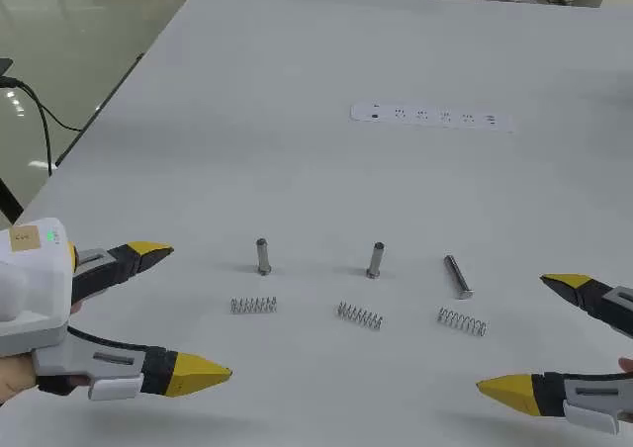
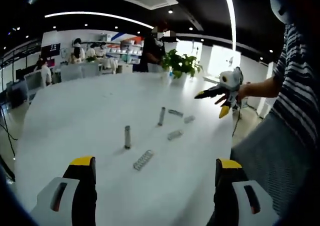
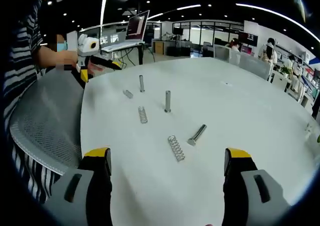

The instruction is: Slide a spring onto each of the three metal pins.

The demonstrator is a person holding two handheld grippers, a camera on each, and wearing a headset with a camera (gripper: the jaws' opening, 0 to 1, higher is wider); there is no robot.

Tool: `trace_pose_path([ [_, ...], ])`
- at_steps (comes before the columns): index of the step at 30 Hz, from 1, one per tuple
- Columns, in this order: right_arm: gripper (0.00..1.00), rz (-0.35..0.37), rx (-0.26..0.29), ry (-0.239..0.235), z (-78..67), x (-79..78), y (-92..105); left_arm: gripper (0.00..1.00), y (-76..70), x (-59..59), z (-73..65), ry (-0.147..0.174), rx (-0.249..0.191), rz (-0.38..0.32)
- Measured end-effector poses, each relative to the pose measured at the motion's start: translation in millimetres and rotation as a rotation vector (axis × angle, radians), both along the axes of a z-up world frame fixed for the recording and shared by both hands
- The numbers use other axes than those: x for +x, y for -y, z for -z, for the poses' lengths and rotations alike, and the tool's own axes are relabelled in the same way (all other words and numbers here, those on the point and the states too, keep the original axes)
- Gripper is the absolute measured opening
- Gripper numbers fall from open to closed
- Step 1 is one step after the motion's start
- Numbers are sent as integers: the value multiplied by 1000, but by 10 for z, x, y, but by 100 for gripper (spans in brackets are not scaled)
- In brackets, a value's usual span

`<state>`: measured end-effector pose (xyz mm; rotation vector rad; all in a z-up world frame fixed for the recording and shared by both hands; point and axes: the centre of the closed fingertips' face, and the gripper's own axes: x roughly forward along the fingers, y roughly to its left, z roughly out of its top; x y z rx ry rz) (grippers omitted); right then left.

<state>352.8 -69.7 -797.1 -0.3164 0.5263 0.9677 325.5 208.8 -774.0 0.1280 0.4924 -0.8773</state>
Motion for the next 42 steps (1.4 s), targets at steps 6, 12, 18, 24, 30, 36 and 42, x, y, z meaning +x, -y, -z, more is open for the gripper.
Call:
trace_pose_path([
  [6,93,5,-2,0,-2,4,15,98,-22,33,-47,3,5,10],
  [12,92,5,-1,1,-10,2,5,98,-21,30,-29,-3,42,44],
  [18,92,0,-3,-3,7,-13,-10,98,0,12,-2,-12,45,57],
  [24,92,2,-3,-4,14,-5,5,98,-10,27,6,-15,40,47],
  [30,92,2,-2,-4,11,0,13,98,2,36,0,-12,35,43],
  [36,95,-8,5,-13,20,-30,-11,98,0,45,-5,-8,28,31],
  [42,99,-20,2,-21,37,-57,-49,98,-11,51,-28,-4,15,16],
])
